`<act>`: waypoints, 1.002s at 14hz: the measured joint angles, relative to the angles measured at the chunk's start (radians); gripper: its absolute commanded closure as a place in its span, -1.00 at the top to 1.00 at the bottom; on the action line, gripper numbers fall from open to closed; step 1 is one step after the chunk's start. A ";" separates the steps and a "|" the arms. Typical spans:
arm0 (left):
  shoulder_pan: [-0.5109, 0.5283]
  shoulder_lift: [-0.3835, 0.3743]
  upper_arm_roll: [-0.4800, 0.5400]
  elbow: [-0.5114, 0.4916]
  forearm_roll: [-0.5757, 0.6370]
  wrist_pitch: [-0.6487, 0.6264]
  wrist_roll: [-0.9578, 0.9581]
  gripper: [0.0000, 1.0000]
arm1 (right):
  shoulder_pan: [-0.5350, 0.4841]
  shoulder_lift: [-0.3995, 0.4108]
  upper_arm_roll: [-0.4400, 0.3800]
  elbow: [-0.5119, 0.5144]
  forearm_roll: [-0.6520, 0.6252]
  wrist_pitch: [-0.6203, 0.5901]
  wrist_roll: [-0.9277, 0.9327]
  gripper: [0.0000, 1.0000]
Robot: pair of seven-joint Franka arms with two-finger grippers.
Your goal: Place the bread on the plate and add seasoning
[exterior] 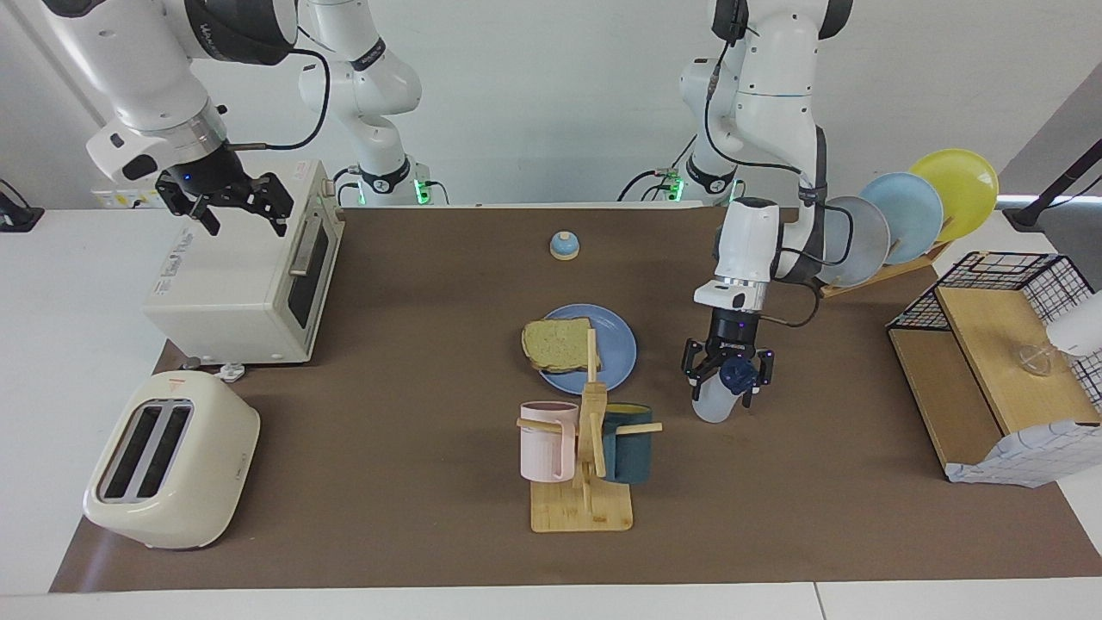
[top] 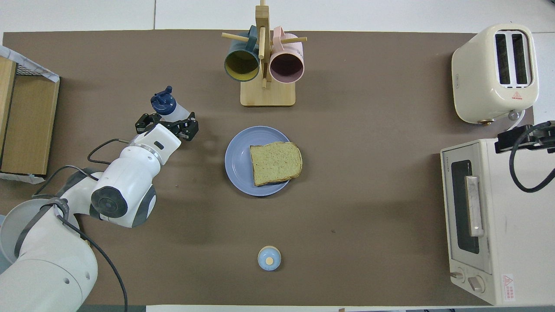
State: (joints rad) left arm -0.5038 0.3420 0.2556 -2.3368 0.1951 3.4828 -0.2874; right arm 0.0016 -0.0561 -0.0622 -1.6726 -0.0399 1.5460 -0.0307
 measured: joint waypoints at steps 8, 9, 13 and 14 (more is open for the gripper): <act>0.000 -0.099 0.001 -0.112 0.000 0.013 0.000 1.00 | 0.000 0.000 0.000 0.000 0.000 0.000 0.000 1.00; 0.000 -0.123 0.001 -0.135 0.001 0.014 0.000 1.00 | 0.000 0.000 0.000 0.000 0.000 0.000 0.000 1.00; -0.001 -0.232 -0.003 -0.246 0.006 0.015 0.001 1.00 | 0.000 0.000 0.000 0.000 0.000 0.000 0.000 1.00; -0.002 -0.262 -0.004 -0.274 0.009 0.015 0.002 1.00 | 0.000 0.000 0.000 0.000 0.000 0.000 0.000 1.00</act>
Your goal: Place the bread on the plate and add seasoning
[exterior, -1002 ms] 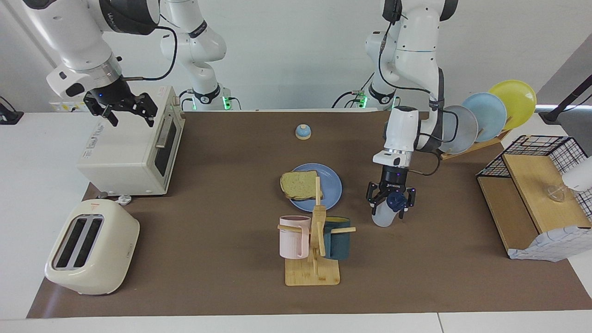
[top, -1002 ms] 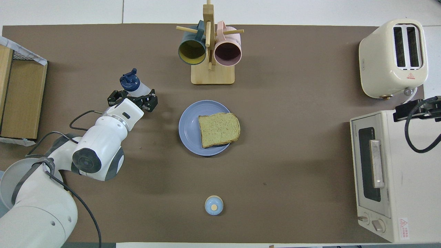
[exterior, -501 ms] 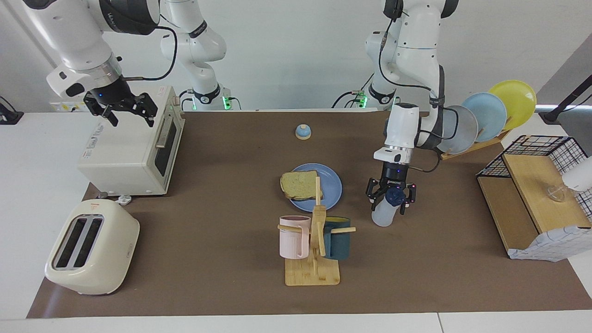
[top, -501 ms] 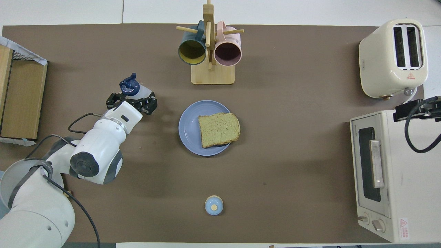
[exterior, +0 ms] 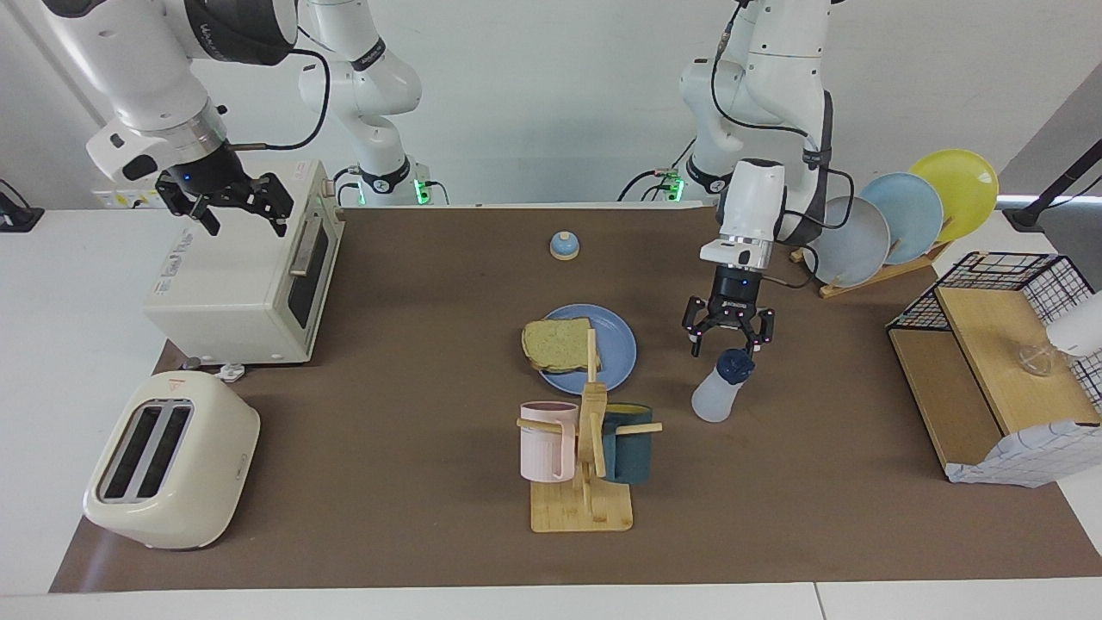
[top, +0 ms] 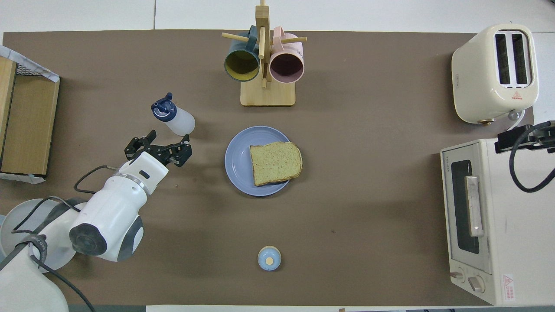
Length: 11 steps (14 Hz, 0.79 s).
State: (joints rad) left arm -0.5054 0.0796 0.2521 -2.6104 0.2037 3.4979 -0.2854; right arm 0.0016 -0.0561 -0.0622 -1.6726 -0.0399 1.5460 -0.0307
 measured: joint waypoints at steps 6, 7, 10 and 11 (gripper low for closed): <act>-0.080 -0.175 -0.008 -0.072 0.007 -0.171 -0.007 1.00 | 0.000 0.000 0.000 0.000 0.000 0.000 0.000 1.00; -0.101 -0.211 -0.012 -0.071 0.007 -0.231 -0.016 1.00 | 0.000 0.000 0.000 0.000 0.000 0.000 0.000 1.00; -0.127 -0.313 -0.051 -0.043 0.007 -0.421 -0.058 1.00 | 0.000 0.000 0.000 0.000 0.000 0.000 0.000 1.00; -0.128 -0.336 -0.076 -0.018 0.007 -0.494 -0.084 1.00 | 0.000 0.000 0.000 0.000 0.000 0.000 0.000 1.00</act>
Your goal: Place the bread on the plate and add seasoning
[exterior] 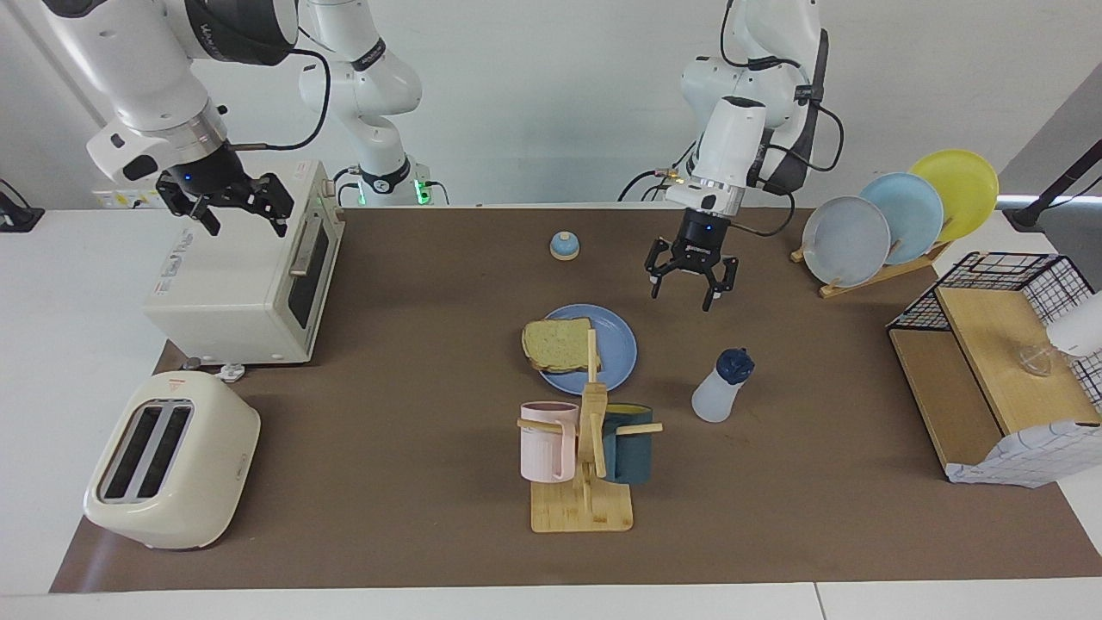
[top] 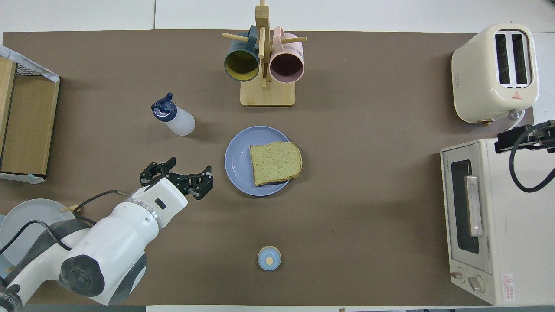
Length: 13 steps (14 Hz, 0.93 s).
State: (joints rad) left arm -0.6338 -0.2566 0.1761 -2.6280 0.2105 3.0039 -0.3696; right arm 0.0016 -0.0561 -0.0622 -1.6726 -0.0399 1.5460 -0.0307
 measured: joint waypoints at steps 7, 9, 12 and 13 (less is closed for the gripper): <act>-0.002 -0.028 -0.097 0.274 -0.001 -0.502 -0.088 1.00 | 0.000 0.000 0.000 0.000 0.000 0.000 0.000 1.00; -0.001 -0.028 -0.094 0.358 -0.003 -0.645 -0.088 1.00 | 0.000 0.000 0.000 0.000 0.000 0.000 0.000 1.00; 0.005 -0.027 -0.077 0.446 -0.027 -0.783 -0.088 1.00 | 0.000 0.000 0.000 0.000 0.000 0.000 0.000 1.00; 0.014 -0.023 -0.073 0.474 -0.029 -0.824 -0.088 1.00 | 0.000 0.000 0.000 0.000 0.000 0.000 0.000 1.00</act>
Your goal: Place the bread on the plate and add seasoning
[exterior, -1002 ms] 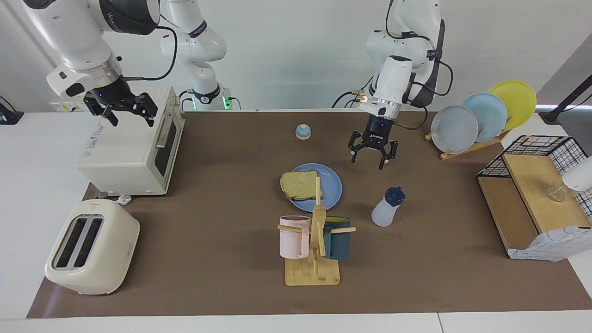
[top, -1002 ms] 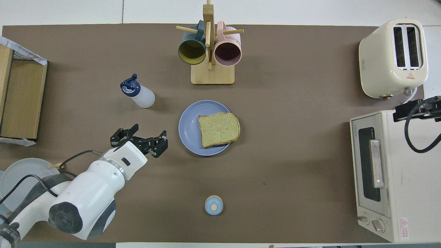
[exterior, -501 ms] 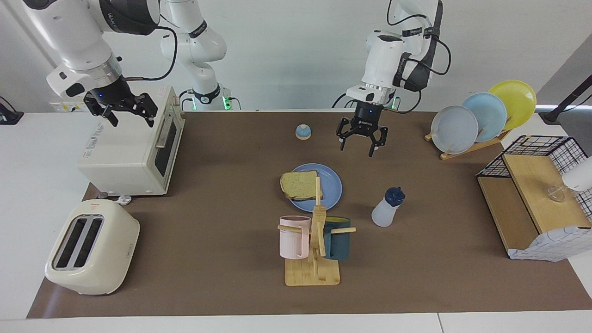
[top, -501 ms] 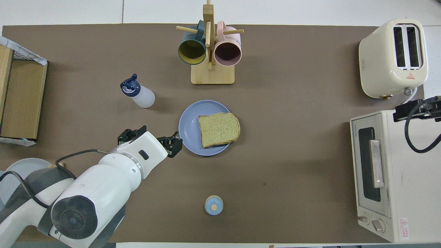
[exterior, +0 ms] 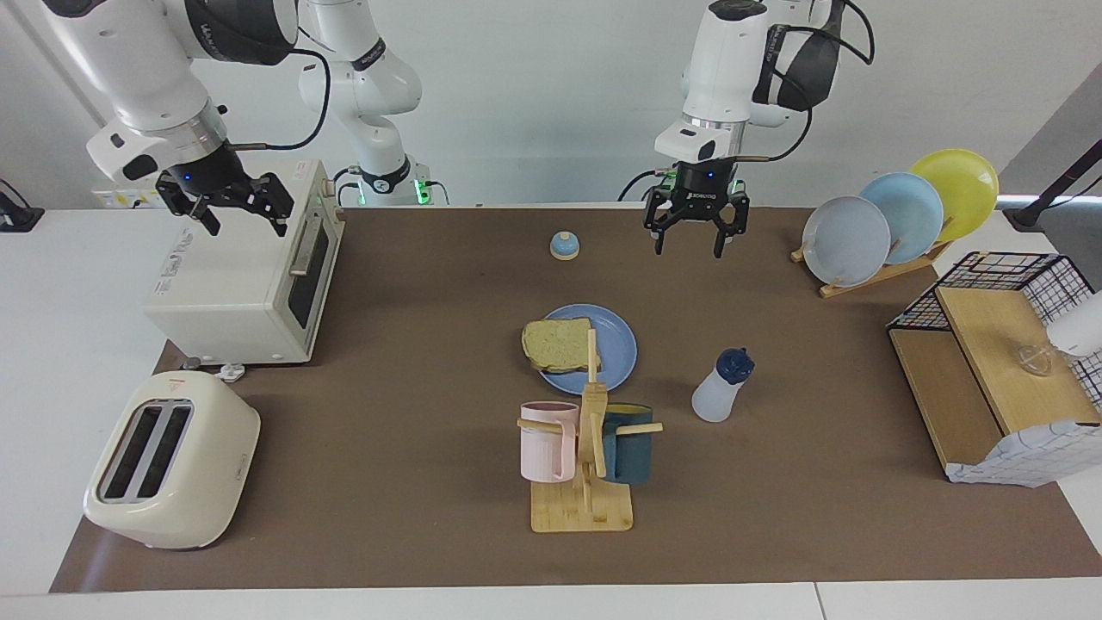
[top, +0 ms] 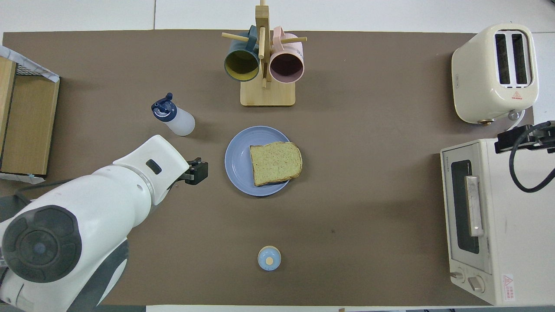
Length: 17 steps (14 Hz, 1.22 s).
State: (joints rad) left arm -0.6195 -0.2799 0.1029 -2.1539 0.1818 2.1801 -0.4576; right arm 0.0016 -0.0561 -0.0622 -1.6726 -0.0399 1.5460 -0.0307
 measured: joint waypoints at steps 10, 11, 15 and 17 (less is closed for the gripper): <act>0.169 0.104 0.006 0.253 -0.025 -0.245 0.183 1.00 | 0.000 0.000 0.000 0.000 0.000 0.000 0.000 1.00; 0.198 0.115 0.003 0.275 -0.031 -0.273 0.217 1.00 | 0.000 0.000 0.000 0.000 0.000 0.000 0.000 1.00; 0.383 0.169 -0.065 0.390 -0.108 -0.409 0.374 1.00 | 0.000 0.000 0.000 0.000 0.000 0.000 0.000 1.00; 0.480 0.189 -0.115 0.420 -0.144 -0.451 0.409 1.00 | 0.000 0.000 0.000 0.000 0.000 0.000 0.000 1.00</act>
State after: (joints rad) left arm -0.1393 -0.0911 -0.0125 -1.7343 0.0373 1.7294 -0.0489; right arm 0.0016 -0.0561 -0.0622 -1.6726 -0.0399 1.5460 -0.0307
